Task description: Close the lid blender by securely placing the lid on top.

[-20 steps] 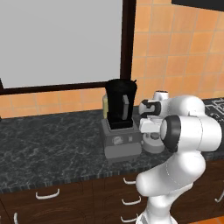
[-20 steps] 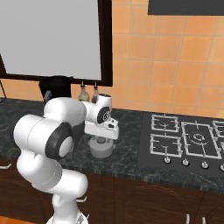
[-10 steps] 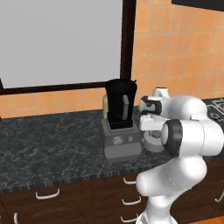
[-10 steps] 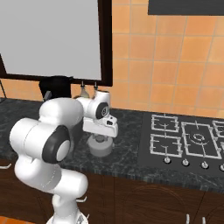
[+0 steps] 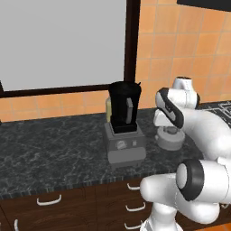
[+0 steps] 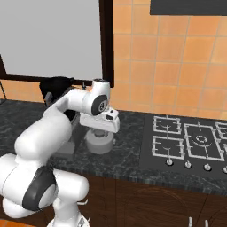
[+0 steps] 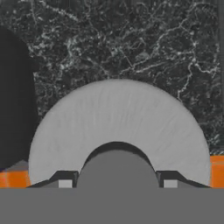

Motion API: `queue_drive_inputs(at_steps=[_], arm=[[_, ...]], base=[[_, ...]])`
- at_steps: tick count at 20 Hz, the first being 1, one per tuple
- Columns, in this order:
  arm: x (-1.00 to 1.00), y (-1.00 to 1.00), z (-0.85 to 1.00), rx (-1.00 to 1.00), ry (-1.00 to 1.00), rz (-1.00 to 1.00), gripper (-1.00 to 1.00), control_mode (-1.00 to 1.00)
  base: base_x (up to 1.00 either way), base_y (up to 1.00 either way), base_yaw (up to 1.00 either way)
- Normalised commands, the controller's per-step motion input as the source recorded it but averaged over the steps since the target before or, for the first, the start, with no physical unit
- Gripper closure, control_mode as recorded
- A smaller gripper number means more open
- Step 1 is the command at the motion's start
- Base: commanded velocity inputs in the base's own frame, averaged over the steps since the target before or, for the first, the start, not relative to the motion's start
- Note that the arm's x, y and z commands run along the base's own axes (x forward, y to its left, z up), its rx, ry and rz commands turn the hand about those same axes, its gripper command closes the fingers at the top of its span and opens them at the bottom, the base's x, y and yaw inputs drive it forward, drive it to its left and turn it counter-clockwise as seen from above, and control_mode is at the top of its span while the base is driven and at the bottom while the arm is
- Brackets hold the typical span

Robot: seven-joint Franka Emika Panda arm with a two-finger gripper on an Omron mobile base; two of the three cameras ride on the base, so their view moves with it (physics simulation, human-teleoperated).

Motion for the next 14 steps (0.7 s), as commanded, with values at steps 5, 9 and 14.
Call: queue_drive_inputs(at_steps=[5,9,14], arm=[[-0.57,0.01,1.00,0.00,-0.29,-0.03,1.00,-1.00],[-0.30,0.19,1.00,-0.02,-0.31,-0.01,1.00,-1.00],[-0.03,0.51,1.00,-0.05,-0.34,0.00,1.00,-1.00]], base=[[0.00,0.00,0.00],[0.00,0.00,0.00],[0.00,0.00,0.00]])
